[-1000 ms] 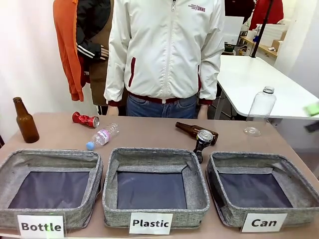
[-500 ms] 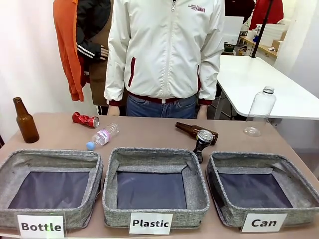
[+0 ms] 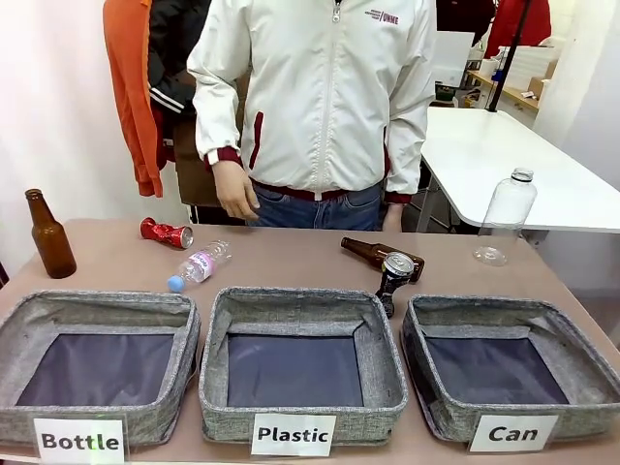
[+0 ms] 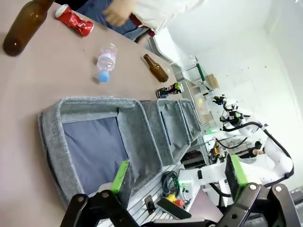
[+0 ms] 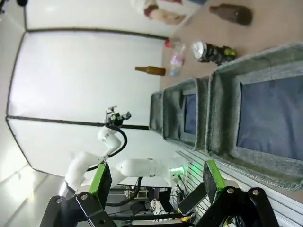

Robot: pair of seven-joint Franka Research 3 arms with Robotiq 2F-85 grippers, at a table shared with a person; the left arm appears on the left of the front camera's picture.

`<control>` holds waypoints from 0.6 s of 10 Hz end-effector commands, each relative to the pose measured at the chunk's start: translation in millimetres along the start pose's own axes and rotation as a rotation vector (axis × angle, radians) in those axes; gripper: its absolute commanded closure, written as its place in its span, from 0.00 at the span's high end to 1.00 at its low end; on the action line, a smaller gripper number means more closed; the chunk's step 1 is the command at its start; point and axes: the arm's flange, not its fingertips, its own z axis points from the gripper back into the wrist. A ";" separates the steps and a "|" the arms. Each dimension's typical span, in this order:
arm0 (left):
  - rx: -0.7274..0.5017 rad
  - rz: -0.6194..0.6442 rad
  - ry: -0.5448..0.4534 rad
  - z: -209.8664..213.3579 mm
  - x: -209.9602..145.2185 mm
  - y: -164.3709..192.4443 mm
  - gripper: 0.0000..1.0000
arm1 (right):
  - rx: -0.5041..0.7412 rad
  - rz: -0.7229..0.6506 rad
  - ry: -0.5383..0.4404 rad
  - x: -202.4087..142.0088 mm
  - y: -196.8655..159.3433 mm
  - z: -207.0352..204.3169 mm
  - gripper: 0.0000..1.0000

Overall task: Sort the can waste into the basket.
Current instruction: Pick up the can waste from the table and place it in the right Fabric basket.

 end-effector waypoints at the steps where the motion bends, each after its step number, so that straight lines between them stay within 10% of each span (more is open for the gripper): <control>1: -0.008 -0.026 0.000 2.0 3.2 -1.5 1.00 | 0.021 0.022 -0.010 2.2 4.3 1.8 1.00; 6: 0.209 -0.171 0.173 -29.2 39.4 -38.0 1.00 | 0.021 0.022 -0.010 2.2 4.3 1.8 1.00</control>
